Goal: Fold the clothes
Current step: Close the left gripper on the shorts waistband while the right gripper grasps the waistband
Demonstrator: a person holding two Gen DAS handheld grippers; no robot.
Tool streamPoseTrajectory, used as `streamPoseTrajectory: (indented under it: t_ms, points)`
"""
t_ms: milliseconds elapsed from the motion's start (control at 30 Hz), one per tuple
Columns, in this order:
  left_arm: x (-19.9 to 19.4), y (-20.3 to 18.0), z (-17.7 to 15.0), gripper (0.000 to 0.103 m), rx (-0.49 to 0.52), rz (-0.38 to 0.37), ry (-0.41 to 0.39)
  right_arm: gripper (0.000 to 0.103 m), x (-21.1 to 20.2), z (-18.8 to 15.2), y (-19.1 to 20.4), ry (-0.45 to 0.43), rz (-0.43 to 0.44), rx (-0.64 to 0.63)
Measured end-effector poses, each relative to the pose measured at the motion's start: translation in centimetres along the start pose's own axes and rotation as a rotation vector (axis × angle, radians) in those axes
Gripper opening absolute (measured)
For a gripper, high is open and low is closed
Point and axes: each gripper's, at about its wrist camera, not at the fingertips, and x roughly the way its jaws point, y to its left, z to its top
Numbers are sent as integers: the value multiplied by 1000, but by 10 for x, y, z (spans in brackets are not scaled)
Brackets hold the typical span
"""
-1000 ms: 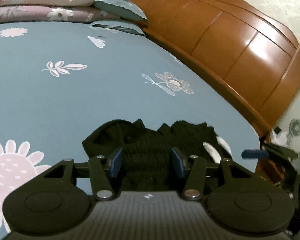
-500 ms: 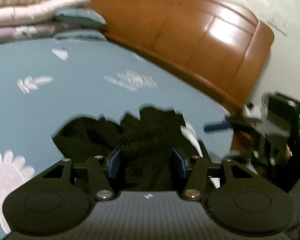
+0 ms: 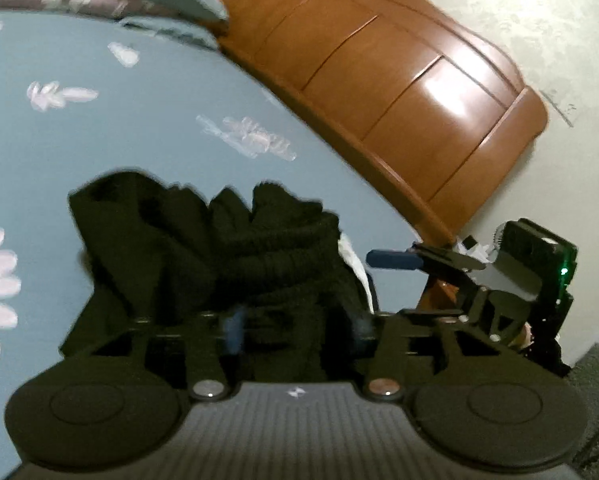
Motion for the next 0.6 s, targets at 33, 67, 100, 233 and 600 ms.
streamPoseTrajectory:
  t_ms: [33, 67, 100, 233, 600]
  points:
    - [0, -2, 0, 62, 3, 16, 1, 103, 0, 0, 0, 0, -1, -4]
    - [0, -3, -1, 63, 7, 32, 1, 103, -1, 0, 1, 0, -1, -8]
    - [-1, -5, -1, 65, 10, 48, 2, 103, -1, 0, 2, -1, -1, -12]
    - [-2, -12, -2, 42, 23, 112, 5, 103, -5, 0, 2, -9, 0, -18]
    - [-35, -20, 13, 13, 110, 491, -42, 103, -9, 1, 4, -18, 1, -35]
